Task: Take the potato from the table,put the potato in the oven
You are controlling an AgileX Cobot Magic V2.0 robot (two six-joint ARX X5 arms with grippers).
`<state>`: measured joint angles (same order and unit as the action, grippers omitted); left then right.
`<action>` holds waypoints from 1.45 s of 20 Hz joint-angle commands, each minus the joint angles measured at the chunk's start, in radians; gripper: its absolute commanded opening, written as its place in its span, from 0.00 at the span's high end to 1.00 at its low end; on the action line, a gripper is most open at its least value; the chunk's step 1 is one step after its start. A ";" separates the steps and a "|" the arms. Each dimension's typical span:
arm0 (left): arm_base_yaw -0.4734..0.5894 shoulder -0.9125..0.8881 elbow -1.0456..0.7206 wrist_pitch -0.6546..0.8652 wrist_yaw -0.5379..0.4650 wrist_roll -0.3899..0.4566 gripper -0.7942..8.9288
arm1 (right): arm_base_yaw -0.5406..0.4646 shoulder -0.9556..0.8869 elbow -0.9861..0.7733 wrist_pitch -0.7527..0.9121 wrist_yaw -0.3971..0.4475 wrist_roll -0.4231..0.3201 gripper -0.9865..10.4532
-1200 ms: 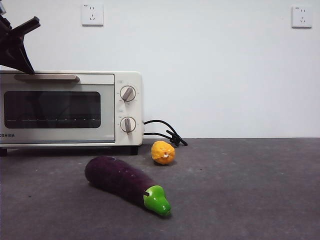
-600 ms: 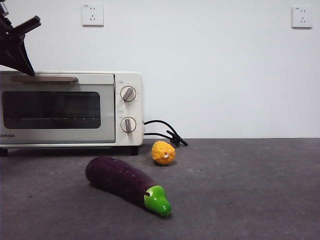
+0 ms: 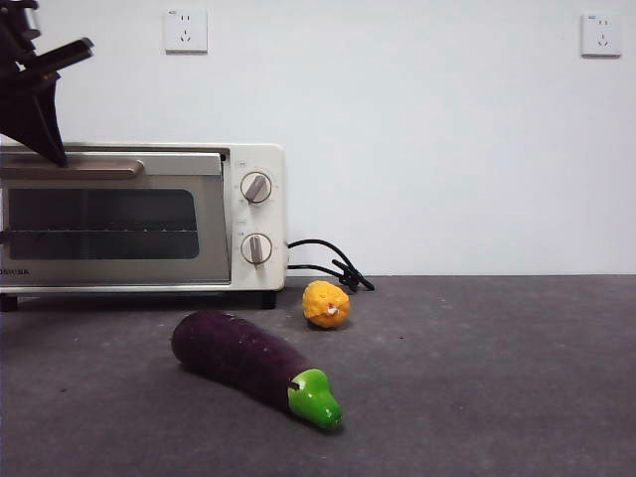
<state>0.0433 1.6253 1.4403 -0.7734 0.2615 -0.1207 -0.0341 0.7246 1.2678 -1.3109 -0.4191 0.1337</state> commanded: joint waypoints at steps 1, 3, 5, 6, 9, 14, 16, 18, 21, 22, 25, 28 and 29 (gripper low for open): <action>-0.022 0.057 -0.037 -0.018 -0.075 0.046 0.92 | 0.000 -0.028 0.005 -0.002 -0.001 -0.015 0.89; -0.044 0.057 -0.037 -0.023 -0.084 0.046 0.92 | 0.000 -0.053 0.005 -0.010 -0.001 -0.013 0.89; -0.063 0.057 -0.037 -0.039 -0.097 0.047 0.92 | 0.000 -0.070 0.005 -0.038 -0.001 -0.014 0.89; -0.074 0.057 -0.037 -0.047 -0.120 0.051 0.92 | 0.000 -0.076 0.005 -0.054 0.000 -0.014 0.89; -0.087 0.057 -0.037 -0.057 -0.132 0.058 0.92 | 0.000 -0.090 0.005 -0.055 0.000 -0.015 0.89; -0.089 0.057 -0.038 -0.087 -0.186 0.089 0.92 | 0.000 -0.095 0.005 -0.058 -0.001 -0.016 0.89; -0.089 0.058 -0.038 -0.100 -0.205 0.099 0.92 | 0.000 -0.095 0.005 -0.058 0.000 -0.026 0.89; -0.089 0.058 -0.038 -0.101 -0.214 0.109 0.92 | 0.000 -0.095 0.005 -0.058 0.000 -0.031 0.89; -0.090 0.060 -0.038 -0.125 -0.214 0.120 0.92 | 0.000 -0.095 0.005 -0.058 0.000 -0.032 0.89; -0.092 0.060 -0.039 -0.138 -0.219 0.128 0.92 | 0.000 -0.095 0.005 -0.058 0.000 -0.032 0.89; -0.097 0.062 -0.040 -0.167 -0.239 0.150 0.92 | 0.000 -0.095 0.005 -0.058 0.000 -0.033 0.89; -0.097 0.064 -0.040 -0.203 -0.239 0.177 0.92 | 0.000 -0.095 0.005 -0.051 0.000 -0.034 0.89; -0.097 0.064 -0.040 -0.214 -0.239 0.177 0.92 | 0.000 -0.095 0.005 -0.047 0.000 -0.034 0.89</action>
<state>-0.0563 1.6726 1.4078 -1.0218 0.0364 0.0357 -0.0341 0.6334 1.2697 -1.3514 -0.4191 0.1112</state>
